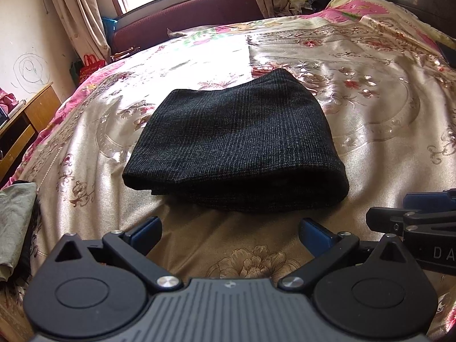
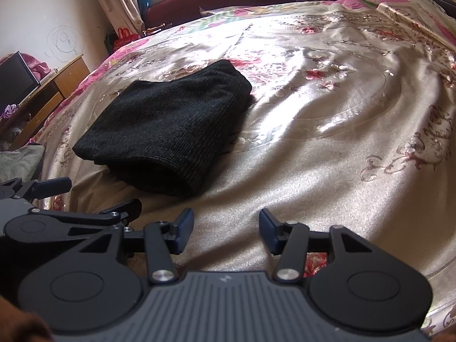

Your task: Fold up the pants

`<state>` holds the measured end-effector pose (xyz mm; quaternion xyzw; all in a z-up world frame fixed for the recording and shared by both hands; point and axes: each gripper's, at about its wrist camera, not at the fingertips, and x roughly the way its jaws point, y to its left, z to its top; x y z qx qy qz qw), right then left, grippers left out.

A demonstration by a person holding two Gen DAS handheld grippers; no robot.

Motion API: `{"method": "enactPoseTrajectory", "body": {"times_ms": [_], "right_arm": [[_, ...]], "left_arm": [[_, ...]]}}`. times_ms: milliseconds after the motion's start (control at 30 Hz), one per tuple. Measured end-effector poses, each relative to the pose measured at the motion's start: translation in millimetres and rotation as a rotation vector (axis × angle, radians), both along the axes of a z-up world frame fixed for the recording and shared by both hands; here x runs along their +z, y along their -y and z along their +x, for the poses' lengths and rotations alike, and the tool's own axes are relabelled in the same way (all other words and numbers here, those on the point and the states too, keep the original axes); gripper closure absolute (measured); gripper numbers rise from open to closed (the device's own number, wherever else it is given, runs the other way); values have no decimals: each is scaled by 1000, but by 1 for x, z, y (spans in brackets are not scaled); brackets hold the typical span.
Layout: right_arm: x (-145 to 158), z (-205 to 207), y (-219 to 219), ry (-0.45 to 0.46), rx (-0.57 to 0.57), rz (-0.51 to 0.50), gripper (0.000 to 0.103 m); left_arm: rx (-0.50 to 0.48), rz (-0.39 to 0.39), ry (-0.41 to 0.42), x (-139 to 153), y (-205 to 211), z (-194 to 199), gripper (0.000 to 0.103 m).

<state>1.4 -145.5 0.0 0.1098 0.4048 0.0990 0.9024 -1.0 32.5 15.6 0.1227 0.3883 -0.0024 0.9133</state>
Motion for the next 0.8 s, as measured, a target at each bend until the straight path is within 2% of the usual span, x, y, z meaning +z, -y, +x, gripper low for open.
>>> {"method": "enactPoseTrajectory", "body": {"times_ms": [800], "right_arm": [[-3, -1, -1, -6, 6, -2, 50]], "left_arm": [[6, 11, -13, -1, 0, 1, 0]]}}
